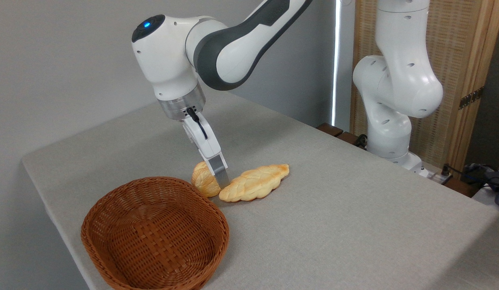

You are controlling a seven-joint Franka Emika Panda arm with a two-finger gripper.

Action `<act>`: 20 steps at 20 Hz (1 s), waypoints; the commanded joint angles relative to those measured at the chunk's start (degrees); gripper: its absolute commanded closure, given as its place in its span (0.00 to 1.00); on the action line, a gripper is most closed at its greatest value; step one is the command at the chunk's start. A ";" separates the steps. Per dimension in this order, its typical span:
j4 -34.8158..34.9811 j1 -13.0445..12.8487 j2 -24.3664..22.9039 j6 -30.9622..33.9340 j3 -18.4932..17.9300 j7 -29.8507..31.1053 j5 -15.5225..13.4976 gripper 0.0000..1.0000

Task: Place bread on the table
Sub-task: 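Open the gripper to release the bun and raise it away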

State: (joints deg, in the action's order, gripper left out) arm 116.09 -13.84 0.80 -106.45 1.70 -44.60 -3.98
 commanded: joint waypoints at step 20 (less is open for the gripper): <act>-9.38 0.57 -4.75 -0.25 -6.62 5.84 -0.15 0.00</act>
State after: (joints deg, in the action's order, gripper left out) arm 108.36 -12.97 -4.02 -106.54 -2.37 -40.59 -3.98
